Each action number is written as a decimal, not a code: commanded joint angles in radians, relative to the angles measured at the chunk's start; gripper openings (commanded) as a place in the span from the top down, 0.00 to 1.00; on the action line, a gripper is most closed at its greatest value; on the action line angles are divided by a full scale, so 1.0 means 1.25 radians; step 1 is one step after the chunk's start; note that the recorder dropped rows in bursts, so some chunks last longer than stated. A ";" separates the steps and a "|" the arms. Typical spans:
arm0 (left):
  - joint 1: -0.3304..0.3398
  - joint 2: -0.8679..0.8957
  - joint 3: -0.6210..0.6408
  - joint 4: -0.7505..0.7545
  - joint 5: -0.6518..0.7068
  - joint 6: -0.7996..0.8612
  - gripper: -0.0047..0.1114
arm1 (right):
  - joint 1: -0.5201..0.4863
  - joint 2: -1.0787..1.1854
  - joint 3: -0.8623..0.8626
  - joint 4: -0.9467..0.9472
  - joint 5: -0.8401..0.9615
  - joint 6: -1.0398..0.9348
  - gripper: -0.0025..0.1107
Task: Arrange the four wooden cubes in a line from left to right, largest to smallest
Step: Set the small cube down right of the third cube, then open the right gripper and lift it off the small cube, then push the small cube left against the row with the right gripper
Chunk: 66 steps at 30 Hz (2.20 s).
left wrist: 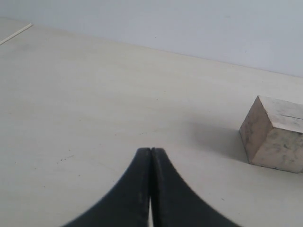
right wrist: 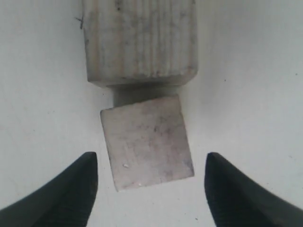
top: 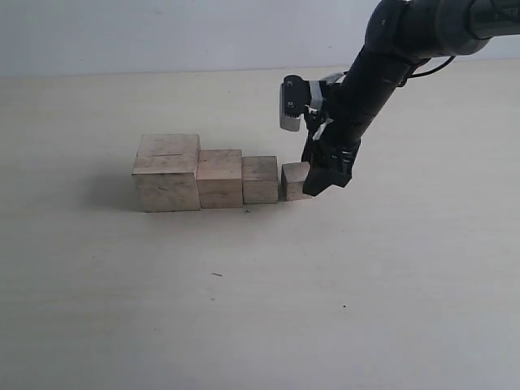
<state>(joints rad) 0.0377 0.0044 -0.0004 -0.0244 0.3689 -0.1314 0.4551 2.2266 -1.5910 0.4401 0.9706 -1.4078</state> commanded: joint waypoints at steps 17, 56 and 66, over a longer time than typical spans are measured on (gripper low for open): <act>-0.005 -0.004 0.000 0.002 -0.004 -0.001 0.96 | -0.001 -0.074 -0.001 -0.247 -0.040 0.547 0.39; -0.005 -0.004 0.000 0.002 -0.004 -0.001 0.96 | -0.001 -0.021 -0.001 -0.126 -0.051 0.579 0.39; -0.005 -0.004 0.000 0.002 -0.004 -0.001 0.96 | -0.001 -0.059 -0.001 -0.260 -0.068 0.682 0.39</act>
<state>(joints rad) 0.0377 0.0044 -0.0004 -0.0244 0.3689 -0.1314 0.4547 2.1893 -1.5910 0.1652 0.9006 -0.6134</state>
